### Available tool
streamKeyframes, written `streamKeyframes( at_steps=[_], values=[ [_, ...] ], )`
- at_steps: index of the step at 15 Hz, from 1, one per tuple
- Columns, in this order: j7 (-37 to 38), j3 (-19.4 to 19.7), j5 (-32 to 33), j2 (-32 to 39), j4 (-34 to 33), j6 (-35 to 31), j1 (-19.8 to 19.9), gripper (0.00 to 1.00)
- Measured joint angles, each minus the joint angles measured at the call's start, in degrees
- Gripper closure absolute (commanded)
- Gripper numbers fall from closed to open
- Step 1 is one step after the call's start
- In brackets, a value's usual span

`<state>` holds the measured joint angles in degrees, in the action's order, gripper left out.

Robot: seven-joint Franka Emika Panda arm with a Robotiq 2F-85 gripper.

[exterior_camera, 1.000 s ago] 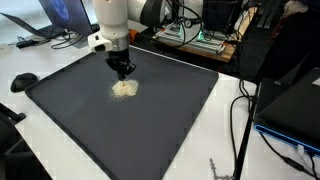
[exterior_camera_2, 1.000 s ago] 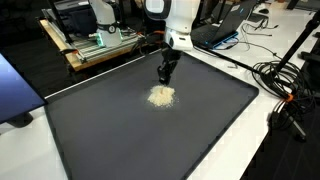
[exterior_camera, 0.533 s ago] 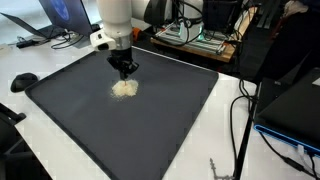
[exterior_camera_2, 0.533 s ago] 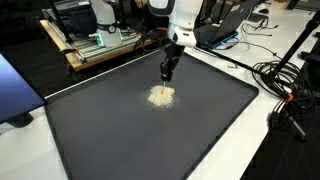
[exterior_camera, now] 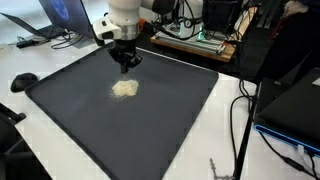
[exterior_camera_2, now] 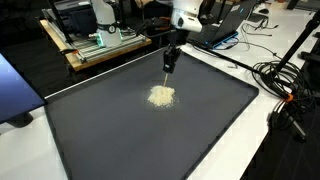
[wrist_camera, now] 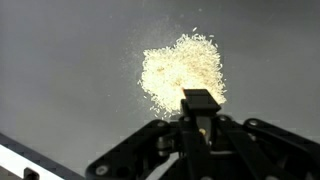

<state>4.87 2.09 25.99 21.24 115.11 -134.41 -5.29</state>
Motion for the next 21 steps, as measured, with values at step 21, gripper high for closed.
streamKeyframes(
  at_steps=[21],
  values=[
    [21.23,-3.56,28.13,11.25,-9.23,22.08,-13.59,0.97]
  ],
)
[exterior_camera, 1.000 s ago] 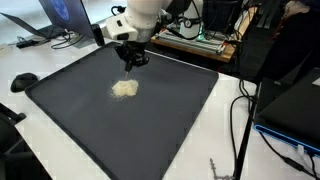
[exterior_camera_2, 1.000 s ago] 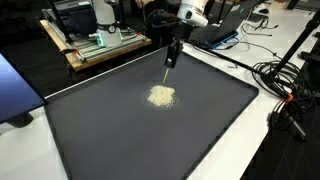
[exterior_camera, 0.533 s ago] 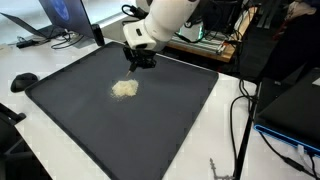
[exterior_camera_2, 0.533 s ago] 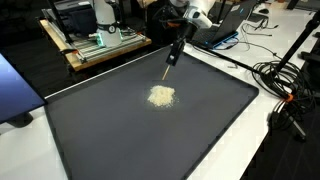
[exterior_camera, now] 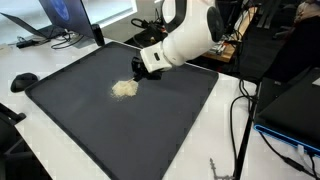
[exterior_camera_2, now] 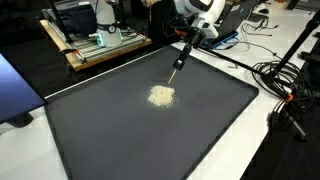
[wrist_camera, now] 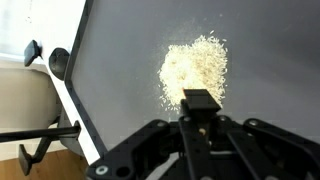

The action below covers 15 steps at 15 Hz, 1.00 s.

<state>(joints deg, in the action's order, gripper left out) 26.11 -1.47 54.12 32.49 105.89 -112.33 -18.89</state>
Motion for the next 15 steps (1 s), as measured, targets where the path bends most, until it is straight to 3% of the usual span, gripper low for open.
streamKeyframes(
  at_steps=[15],
  values=[
    [-0.03,-0.45,3.69,13.97,-14.32,7.77,-2.58,0.97]
  ],
)
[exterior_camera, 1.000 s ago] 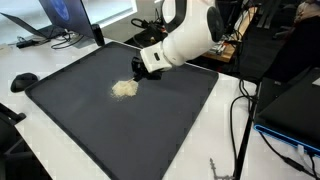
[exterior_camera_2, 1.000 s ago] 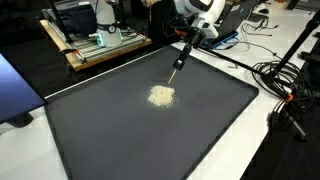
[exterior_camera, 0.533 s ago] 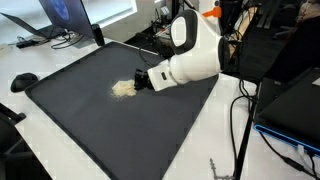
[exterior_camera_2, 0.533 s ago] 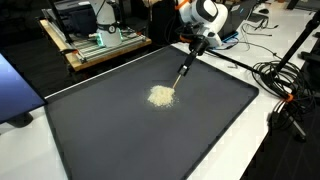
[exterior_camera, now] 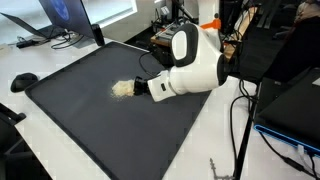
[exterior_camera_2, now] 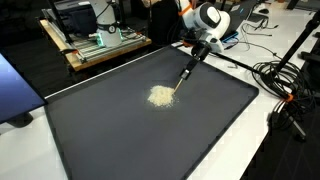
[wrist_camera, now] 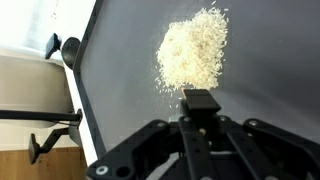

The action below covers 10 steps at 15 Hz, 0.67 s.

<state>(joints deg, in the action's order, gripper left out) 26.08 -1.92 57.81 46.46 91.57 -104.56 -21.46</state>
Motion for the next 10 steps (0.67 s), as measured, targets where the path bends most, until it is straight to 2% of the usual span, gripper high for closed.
streamKeyframes(
  at_steps=[5,10],
  values=[
    [-6.01,-1.28,-3.49,-1.75,-3.19,0.08,2.04,0.97],
    [-17.97,-2.43,-14.01,-6.09,-5.46,0.11,7.13,0.97]
  ],
)
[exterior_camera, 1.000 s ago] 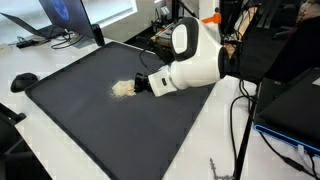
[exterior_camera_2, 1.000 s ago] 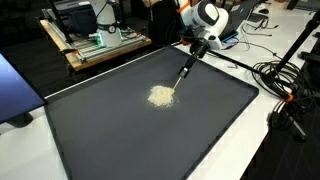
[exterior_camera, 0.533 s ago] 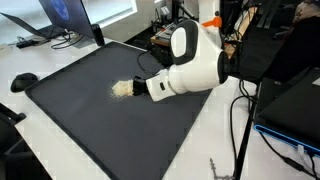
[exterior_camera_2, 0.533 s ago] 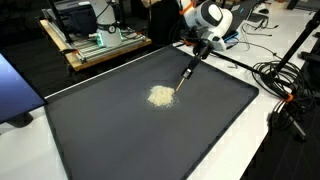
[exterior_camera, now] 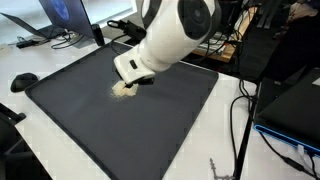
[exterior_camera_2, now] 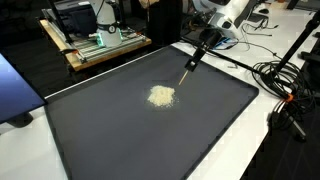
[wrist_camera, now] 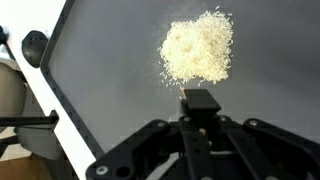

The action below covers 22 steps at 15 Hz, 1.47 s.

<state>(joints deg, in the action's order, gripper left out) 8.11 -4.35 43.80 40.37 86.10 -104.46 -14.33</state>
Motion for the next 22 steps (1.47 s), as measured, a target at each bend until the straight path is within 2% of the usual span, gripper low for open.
streamKeyframes(
  at_steps=[11,22],
  values=[
    [-26.15,0.38,-24.59,-4.0,-4.78,0.14,13.99,0.97],
    [-45.42,0.28,-45.24,-3.97,-6.99,2.27,27.43,0.97]
  ],
)
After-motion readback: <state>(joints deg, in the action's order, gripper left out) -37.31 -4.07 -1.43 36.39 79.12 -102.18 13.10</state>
